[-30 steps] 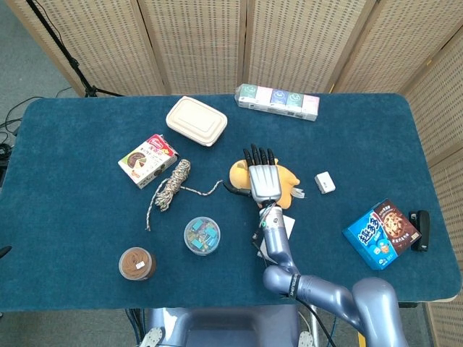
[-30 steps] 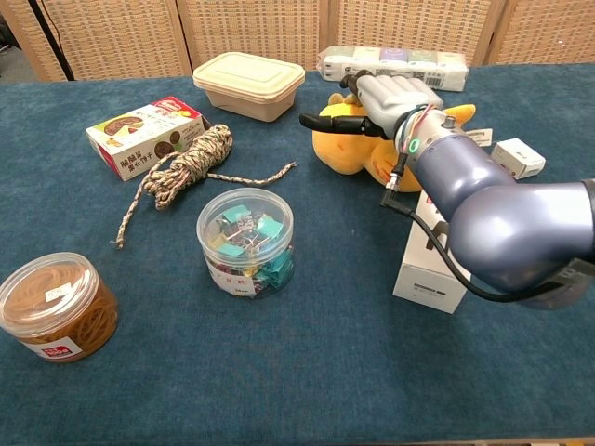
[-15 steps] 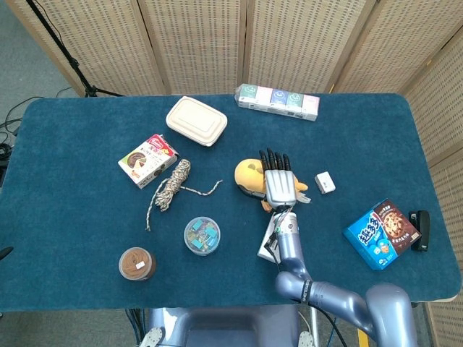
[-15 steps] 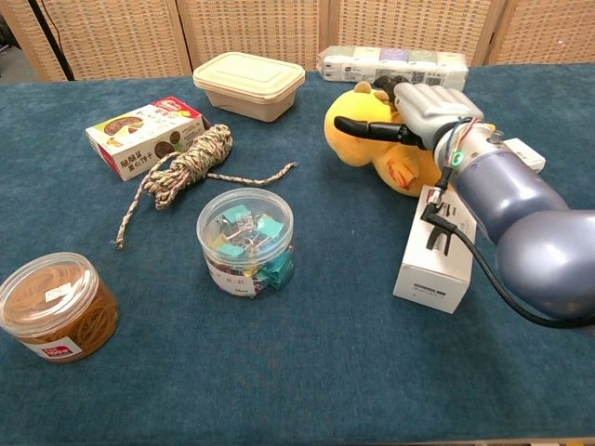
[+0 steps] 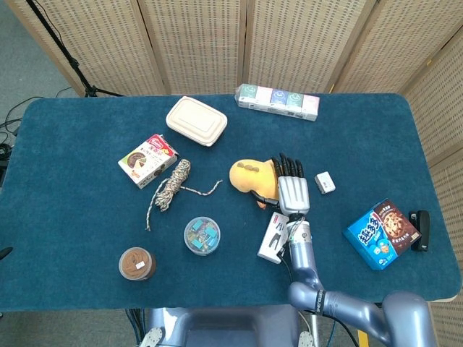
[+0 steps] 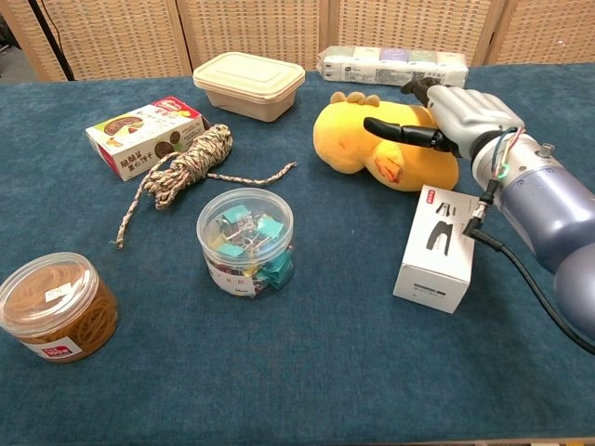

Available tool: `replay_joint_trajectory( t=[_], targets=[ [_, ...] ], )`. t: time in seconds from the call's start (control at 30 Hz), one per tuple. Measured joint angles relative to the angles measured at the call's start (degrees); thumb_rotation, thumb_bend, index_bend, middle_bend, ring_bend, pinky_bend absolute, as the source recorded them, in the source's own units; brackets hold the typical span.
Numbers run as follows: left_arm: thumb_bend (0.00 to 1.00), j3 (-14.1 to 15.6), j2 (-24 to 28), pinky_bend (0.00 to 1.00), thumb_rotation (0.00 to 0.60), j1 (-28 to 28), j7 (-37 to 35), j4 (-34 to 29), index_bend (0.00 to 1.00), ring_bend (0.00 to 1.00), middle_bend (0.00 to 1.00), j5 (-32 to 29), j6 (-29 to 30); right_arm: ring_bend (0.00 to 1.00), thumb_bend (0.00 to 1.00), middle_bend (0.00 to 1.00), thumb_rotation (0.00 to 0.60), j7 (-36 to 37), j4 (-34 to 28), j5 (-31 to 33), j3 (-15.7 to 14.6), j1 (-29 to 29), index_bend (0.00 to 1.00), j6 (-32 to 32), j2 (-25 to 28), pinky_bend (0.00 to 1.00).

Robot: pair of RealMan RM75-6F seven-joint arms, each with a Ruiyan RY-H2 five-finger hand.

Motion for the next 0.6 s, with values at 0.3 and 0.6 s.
replay_joint_trajectory(
  t=[0.3,0.6],
  targets=[
    [0.00,-0.10,-0.02,0.00,0.600,-0.09,0.41,-0.20,0.00,0.00,0.00,-0.30,-0.25,0.00,0.00,0.00,0.000,1.79,-1.72,-1.39,-0.85,-2.28,0.00,0.61,1.75,0.00],
    [0.00,-0.05,-0.11,0.00,0.600,-0.24,1.66,-0.62,0.00,0.00,0.00,-0.25,-0.56,0.00,0.00,0.00,0.000,1.98,-11.97,-6.53,-2.53,-5.91,0.00,6.03,8.35,0.00]
  ],
)
